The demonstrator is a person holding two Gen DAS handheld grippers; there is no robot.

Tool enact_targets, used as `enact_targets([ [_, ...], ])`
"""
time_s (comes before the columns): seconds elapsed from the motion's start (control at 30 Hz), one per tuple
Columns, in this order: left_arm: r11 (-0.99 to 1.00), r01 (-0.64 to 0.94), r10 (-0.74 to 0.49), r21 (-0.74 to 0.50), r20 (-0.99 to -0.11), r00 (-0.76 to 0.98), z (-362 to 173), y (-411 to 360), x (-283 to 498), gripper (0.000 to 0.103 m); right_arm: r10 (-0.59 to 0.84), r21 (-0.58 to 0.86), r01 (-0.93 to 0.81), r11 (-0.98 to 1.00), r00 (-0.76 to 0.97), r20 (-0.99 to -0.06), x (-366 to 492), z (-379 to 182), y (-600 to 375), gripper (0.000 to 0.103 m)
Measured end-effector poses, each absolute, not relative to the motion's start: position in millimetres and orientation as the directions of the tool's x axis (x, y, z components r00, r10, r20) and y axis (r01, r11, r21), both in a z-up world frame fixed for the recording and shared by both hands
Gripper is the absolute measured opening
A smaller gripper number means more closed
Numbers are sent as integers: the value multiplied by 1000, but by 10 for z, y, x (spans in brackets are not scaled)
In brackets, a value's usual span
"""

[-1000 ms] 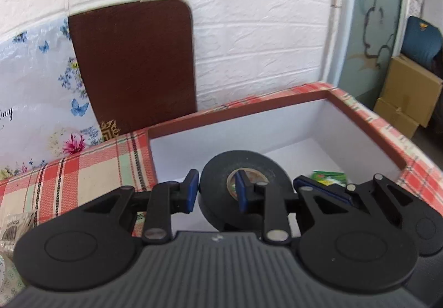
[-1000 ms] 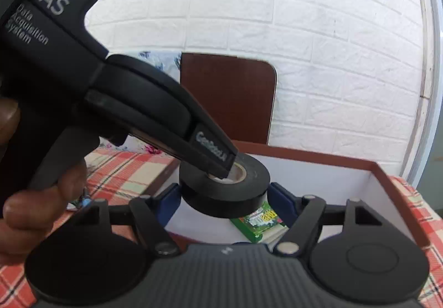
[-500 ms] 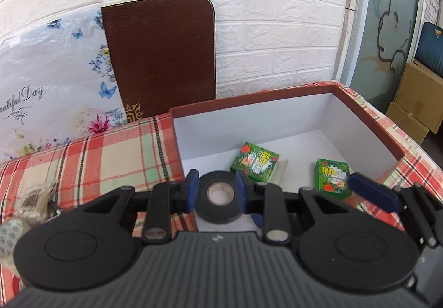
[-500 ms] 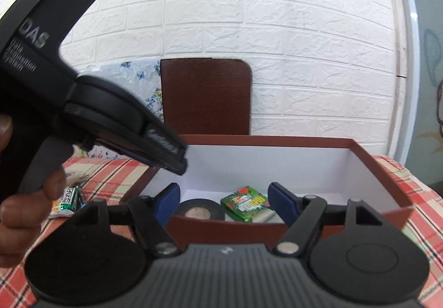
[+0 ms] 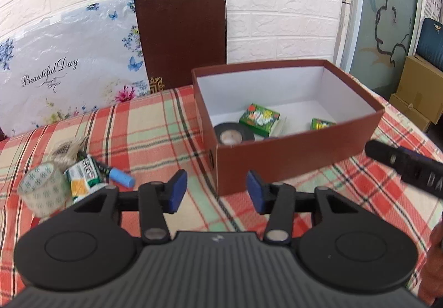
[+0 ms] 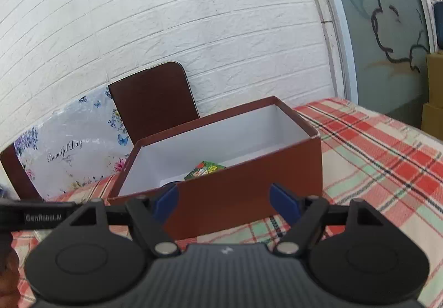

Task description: Organize objects

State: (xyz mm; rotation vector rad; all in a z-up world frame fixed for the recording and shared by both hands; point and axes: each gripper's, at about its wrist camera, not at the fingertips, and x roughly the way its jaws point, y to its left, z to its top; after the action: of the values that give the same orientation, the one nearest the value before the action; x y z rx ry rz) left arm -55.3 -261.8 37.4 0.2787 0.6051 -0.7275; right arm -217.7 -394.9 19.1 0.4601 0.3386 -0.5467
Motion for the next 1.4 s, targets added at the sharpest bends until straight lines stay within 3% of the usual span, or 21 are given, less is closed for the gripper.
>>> enact_targets([
  [0.1, 723, 690, -526, 45, -612, 591, 293, -2521, -623, 57, -405, 356, 567, 743, 804, -435, -2245, 191, -3924, 76],
  [0.53, 763, 644, -487, 48, -613, 622, 128, -2156, -648, 59, -420, 324, 569, 756, 801, -427, -2306, 253, -3585, 79],
  [0.77, 821, 568, -431, 55, -592, 681, -37, -1707, -410, 60, -334, 275, 511, 815, 800, -499, -1982, 56, -3279, 78],
  [0.9, 886, 464, -357, 26, -600, 716, -223, -1212, -66, 60, -245, 226, 429, 875, 794, -557, -1680, -80, -2990, 78],
  [1.13, 988, 140, -76, 66, -584, 808, -574, -239, 593, 60, -108, 90, 199, 976, 797, -594, -1023, -171, -2317, 71],
  [1.17, 994, 96, -50, 48, -579, 814, -654, -101, 638, 65, -84, 78, 161, 984, 798, -597, -896, -164, -2218, 69],
  [1.23, 992, 82, -121, -97, -536, 835, -667, 130, 615, 70, -35, 58, 87, 995, 805, -593, -638, -125, -2013, 66],
  [1.4, 987, 116, -156, -108, -511, 845, -655, 64, 600, 71, 20, -10, -31, 999, 827, -561, 56, -91, -1570, 71],
])
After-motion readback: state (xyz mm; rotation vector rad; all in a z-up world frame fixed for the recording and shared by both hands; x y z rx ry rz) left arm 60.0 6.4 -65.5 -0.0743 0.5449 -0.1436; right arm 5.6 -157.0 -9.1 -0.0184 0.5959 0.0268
